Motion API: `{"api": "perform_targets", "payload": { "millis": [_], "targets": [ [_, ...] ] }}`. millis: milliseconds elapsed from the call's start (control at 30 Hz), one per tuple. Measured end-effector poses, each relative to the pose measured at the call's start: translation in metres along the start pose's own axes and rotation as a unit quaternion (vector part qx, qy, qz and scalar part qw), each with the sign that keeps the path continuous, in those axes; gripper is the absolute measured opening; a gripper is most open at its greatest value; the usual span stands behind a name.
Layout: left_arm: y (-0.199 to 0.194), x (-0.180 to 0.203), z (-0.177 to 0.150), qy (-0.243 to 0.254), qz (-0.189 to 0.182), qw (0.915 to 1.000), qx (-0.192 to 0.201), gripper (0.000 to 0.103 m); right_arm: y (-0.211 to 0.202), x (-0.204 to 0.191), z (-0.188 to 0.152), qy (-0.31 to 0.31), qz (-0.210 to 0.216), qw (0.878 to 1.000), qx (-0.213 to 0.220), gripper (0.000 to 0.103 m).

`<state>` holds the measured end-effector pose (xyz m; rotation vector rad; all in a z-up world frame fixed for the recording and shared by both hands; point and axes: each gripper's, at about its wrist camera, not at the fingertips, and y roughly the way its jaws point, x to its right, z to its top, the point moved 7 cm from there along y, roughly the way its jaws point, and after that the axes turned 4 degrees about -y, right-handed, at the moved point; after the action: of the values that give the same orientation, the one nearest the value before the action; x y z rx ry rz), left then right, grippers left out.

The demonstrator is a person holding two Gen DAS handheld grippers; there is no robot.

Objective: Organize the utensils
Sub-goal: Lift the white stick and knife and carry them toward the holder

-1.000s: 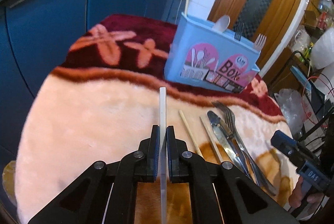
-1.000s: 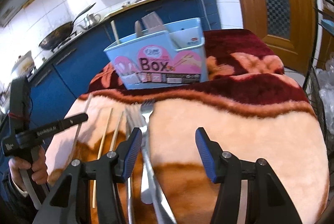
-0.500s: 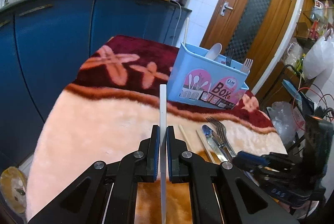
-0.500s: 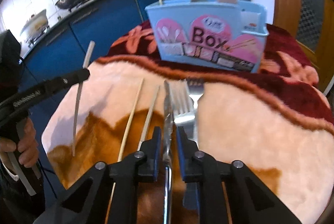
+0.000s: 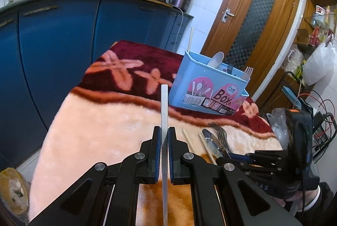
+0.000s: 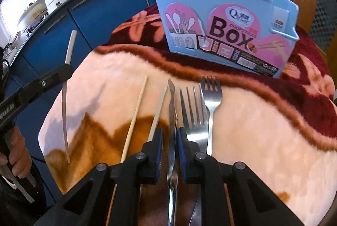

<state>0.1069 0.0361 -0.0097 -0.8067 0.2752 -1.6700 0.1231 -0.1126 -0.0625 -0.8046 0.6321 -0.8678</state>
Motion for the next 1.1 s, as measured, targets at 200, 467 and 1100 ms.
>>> {"api": "perform_targets", "payload": {
  "millis": [200,467,1100],
  "targets": [
    [-0.002,0.004,0.003,0.004,-0.005,0.9999,0.008,0.006,0.007,0.001,0.009,-0.008,-0.001,1.0,-0.008,0.008],
    [-0.004,0.02,0.017,0.025,-0.015,0.9988,0.039,0.006,-0.027,0.01,0.005,0.035,0.021,0.997,0.07,0.008],
    [-0.016,0.057,0.072,0.048,-0.019,0.9913,0.121,0.006,-0.147,0.062,0.019,0.102,-0.019,0.949,0.298,0.008]
  ]
}}
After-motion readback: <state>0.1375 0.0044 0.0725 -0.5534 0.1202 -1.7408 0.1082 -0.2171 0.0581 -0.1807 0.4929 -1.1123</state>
